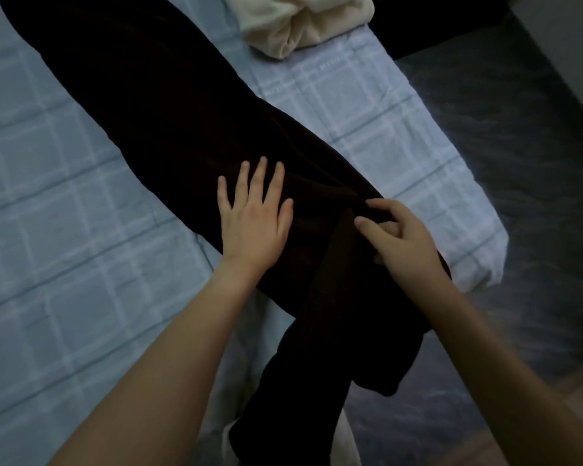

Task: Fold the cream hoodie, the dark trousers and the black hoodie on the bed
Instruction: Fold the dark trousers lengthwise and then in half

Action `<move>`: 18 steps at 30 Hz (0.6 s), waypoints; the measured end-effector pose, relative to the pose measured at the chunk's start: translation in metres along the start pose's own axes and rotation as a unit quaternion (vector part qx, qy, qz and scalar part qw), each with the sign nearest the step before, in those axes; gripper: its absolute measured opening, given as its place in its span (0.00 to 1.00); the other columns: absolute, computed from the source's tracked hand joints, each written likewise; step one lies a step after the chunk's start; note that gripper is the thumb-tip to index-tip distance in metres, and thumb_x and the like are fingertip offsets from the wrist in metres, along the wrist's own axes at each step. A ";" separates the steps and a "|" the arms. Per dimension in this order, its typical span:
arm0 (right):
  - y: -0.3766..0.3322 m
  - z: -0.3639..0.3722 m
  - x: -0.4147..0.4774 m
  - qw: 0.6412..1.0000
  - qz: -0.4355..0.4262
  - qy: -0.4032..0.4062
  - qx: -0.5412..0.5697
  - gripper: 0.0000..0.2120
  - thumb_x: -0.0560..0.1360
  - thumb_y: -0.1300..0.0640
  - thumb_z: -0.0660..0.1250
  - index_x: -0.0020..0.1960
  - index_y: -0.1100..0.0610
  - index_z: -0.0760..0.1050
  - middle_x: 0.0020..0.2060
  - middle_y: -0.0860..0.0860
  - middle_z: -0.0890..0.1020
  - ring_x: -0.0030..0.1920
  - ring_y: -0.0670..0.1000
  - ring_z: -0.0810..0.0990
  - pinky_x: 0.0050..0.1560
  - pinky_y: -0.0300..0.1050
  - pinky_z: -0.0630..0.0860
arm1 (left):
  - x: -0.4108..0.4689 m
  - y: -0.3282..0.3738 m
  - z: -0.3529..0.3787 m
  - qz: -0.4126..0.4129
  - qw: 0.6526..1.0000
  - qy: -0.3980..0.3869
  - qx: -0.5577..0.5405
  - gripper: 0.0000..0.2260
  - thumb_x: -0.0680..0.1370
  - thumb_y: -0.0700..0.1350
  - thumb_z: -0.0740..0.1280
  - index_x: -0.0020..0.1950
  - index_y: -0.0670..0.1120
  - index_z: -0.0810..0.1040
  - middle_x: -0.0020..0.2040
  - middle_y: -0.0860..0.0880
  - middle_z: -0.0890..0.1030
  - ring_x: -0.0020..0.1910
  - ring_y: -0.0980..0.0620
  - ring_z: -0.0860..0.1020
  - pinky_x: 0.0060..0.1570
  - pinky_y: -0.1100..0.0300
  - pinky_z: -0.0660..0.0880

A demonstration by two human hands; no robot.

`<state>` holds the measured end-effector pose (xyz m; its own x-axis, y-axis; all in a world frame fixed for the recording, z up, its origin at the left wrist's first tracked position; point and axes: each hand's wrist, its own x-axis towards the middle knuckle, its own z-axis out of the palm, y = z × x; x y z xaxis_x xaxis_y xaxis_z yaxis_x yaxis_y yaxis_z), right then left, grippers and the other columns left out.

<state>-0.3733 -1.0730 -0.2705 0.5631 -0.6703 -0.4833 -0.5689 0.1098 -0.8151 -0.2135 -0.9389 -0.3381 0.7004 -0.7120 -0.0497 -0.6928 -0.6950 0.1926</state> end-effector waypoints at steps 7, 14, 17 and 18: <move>0.011 0.002 -0.053 0.995 0.035 -0.082 -0.053 0.32 0.69 0.48 0.77 0.69 0.44 0.68 0.49 0.45 0.82 0.47 0.47 0.85 0.46 0.42 0.82 | -0.002 -0.001 -0.002 0.010 1.000 -0.006 0.011 0.27 0.83 0.57 0.46 0.80 0.49 0.55 0.80 0.44 0.58 0.79 0.43 0.53 0.76 0.38 0.45; 0.012 -0.028 -0.052 0.989 0.012 -0.145 -0.004 0.12 0.80 0.67 0.64 0.57 0.52 0.77 0.35 0.47 0.84 0.39 0.48 0.84 0.34 0.39 0.80 | -0.020 -0.002 -0.021 -0.011 0.994 0.008 -0.104 0.25 0.83 0.55 0.51 0.80 0.50 0.59 0.80 0.46 0.57 0.80 0.45 0.53 0.76 0.45 0.44; 0.007 -0.056 -0.051 0.977 -0.034 -0.206 0.041 0.14 0.79 0.68 0.64 0.58 0.53 0.79 0.31 0.47 0.83 0.31 0.46 0.82 0.28 0.38 0.76 | -0.056 0.018 -0.031 -0.006 0.987 0.044 -0.157 0.25 0.82 0.54 0.49 0.79 0.49 0.61 0.79 0.48 0.61 0.79 0.45 0.54 0.77 0.46 0.45; 0.008 -0.066 -0.047 0.977 -0.038 -0.208 0.025 0.15 0.78 0.68 0.65 0.59 0.53 0.79 0.30 0.47 0.82 0.30 0.45 0.81 0.26 0.37 0.75 | -0.065 0.024 -0.033 -0.004 0.984 0.056 -0.167 0.25 0.83 0.53 0.49 0.79 0.49 0.62 0.79 0.48 0.62 0.79 0.45 0.55 0.77 0.46 0.45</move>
<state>-0.4437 -1.0891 -0.2334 0.8035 -0.3232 -0.4999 -0.4914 0.1139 -0.8635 -0.2702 -0.9059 -0.2981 0.7327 -0.6786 0.0515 -0.6055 -0.6156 0.5044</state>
